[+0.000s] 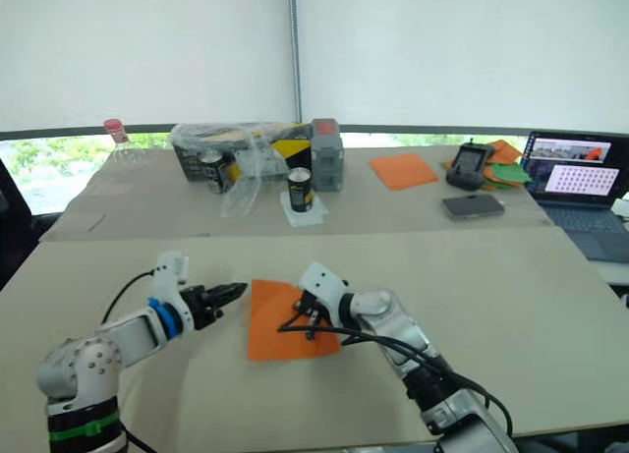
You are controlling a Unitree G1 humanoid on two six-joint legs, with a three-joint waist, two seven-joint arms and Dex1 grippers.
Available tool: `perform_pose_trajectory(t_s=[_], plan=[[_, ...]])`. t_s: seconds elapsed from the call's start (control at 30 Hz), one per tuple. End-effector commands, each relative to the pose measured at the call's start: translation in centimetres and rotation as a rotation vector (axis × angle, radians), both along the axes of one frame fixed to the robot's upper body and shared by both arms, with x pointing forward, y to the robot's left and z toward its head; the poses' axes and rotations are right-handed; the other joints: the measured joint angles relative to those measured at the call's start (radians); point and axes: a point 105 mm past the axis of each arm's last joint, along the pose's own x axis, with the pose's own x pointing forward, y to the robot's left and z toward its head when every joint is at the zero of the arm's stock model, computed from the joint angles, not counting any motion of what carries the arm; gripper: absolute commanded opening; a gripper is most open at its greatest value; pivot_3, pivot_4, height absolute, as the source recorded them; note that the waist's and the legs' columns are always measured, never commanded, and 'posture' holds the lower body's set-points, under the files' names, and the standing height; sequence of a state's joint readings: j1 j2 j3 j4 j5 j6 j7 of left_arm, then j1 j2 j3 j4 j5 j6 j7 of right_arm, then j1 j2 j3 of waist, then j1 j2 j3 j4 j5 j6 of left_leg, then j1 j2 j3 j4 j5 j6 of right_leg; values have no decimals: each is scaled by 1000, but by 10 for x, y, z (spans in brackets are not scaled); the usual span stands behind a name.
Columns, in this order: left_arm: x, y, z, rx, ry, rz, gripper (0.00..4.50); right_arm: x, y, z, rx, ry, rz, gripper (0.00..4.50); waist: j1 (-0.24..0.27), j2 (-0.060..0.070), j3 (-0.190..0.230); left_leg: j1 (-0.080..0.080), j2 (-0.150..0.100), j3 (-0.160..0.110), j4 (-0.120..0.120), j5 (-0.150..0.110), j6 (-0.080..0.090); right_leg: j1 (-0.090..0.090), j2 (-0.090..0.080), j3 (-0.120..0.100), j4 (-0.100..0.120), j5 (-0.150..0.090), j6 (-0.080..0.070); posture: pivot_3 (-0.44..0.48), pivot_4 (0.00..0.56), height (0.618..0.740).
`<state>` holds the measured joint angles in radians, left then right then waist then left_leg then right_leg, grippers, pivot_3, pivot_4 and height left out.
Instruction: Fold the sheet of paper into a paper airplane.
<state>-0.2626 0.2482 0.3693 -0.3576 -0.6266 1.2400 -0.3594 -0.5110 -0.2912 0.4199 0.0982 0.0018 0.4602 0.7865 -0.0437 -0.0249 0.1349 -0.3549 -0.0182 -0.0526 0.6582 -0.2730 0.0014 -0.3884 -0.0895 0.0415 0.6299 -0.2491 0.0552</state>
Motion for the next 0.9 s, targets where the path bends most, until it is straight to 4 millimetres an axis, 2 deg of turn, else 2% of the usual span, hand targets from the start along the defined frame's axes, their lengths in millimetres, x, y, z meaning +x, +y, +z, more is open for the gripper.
perform_pose_trajectory(t_s=[0.03,0.13,0.33,0.47,0.57,0.77,0.9], plan=[[3,-7,-1,22,-24,-2,1789,-12,-10,-38,-92,125,-22,0,0,0,0,0,0,0,0,0,0,0,0,0,0,0,0,0,150,740],[5,-15,-4,14,-22,-18,1789,-13,-12,-37,-88,126,-32,0,2,0,0,0,-1,0,0,0,0,0,-1,0,-1,0,0,0,150,740],[9,-23,-4,12,-37,-44,41,-13,-13,-36,-80,122,-51,0,3,0,0,-1,-1,0,0,-1,-1,0,-1,0,-2,0,0,0,150,740],[14,-27,2,75,-112,-70,41,-10,-14,-31,-74,108,-63,0,5,0,0,-1,-1,0,0,-1,-1,0,-1,0,-2,0,0,0,150,740],[13,-32,2,206,-195,-138,41,-7,-14,-24,-62,90,-74,0,5,0,0,-1,-1,0,0,-1,-1,0,-1,0,-2,0,0,0,150,740],[18,-33,3,340,-309,-213,41,2,-3,11,27,44,-86,0,7,1,1,-4,-1,0,0,-1,-1,-3,-1,0,-3,0,0,0,150,740],[26,-37,3,439,-391,-273,41,6,-1,19,33,34,-96,0,10,1,1,-14,-2,0,2,0,-2,-15,-2,0,0,0,-1,0,150,740]])
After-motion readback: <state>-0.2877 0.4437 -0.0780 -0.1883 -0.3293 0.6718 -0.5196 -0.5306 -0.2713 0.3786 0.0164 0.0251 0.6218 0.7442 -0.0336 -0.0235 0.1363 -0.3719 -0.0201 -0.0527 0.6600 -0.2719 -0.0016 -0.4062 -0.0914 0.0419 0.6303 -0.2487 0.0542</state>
